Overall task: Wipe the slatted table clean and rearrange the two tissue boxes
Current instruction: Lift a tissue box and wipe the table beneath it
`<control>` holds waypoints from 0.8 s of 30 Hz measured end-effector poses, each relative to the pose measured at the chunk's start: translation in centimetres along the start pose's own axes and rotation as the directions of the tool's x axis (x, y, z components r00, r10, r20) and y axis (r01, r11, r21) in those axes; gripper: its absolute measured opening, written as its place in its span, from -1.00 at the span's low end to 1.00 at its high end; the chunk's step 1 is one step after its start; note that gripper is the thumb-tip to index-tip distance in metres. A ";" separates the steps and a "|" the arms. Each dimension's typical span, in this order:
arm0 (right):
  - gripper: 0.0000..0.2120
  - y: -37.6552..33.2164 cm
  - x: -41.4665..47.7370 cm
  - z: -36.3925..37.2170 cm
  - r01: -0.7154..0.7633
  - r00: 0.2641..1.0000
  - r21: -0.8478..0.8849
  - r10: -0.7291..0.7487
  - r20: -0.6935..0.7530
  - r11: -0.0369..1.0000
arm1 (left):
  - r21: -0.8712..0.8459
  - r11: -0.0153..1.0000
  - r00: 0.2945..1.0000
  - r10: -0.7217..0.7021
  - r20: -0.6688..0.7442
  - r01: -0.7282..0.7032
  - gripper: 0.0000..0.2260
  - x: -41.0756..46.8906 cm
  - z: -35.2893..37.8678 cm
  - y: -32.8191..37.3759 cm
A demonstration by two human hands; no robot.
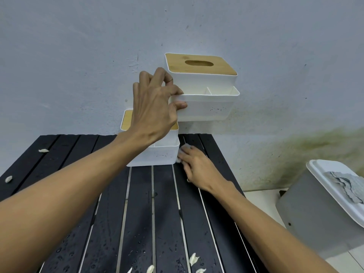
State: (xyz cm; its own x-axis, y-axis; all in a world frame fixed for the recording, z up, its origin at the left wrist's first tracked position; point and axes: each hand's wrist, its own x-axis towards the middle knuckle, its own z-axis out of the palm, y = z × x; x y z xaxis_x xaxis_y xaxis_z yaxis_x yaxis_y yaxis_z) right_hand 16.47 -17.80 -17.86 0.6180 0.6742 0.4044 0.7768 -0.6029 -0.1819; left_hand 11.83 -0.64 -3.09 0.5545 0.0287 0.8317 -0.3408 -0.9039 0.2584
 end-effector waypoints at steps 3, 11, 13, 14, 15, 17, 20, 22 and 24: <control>-0.77 2.1 4.3 1.9 -0.182 0.981 -0.019 0.183 0.057 0.983 | 0.002 1.000 1.000 -0.008 0.009 0.008 -0.82 -0.1 0.3 0.2; -0.65 3.3 6.8 2.7 -0.317 0.940 -0.102 0.327 0.098 0.943 | -0.009 1.000 1.000 -0.021 0.014 0.022 -0.84 -0.8 0.4 0.2; -0.66 2.5 5.3 2.0 -0.302 0.945 -0.080 0.310 0.103 0.950 | -0.015 1.000 1.000 -0.027 0.008 0.027 -0.85 -1.0 0.4 0.3; -0.67 2.1 4.2 1.6 -0.264 0.961 -0.070 0.268 0.068 0.962 | -0.021 0.999 1.000 -0.031 0.003 0.031 -0.85 -1.0 0.4 0.3; -0.67 1.7 2.8 1.2 -0.198 0.980 -0.081 0.199 0.004 0.977 | -0.027 0.999 0.999 -0.034 0.001 0.034 -0.85 -1.0 0.5 0.4; -0.71 1.1 0.3 0.7 -0.066 0.995 -0.141 0.055 -0.083 0.988 | -0.029 0.999 0.999 -0.033 -0.003 0.033 -0.85 -1.0 0.6 0.4; -0.64 2.0 0.4 0.9 -0.119 0.992 -0.199 0.108 -0.064 0.973 | -0.032 0.999 1.000 -0.020 -0.008 0.020 -0.85 -0.9 0.8 0.4; -0.49 3.7 2.6 1.7 -0.246 0.967 -0.250 0.253 -0.005 0.936 | -0.032 0.999 1.000 -0.022 -0.008 0.022 -0.86 -1.0 0.9 0.5; -0.43 5.3 4.6 2.1 -0.377 0.918 -0.239 0.396 0.034 0.895 | -0.028 0.999 1.000 -0.021 0.000 0.021 -0.86 -1.0 1.1 0.5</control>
State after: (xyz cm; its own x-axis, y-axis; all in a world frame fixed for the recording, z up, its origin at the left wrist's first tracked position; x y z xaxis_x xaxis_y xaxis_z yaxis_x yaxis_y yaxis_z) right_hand 23.67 -17.02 -18.83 0.8787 0.3946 0.2687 0.4332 -0.8956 -0.1014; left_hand 11.94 -1.63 -4.33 0.5615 0.0475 0.8261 -0.3504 -0.8908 0.2894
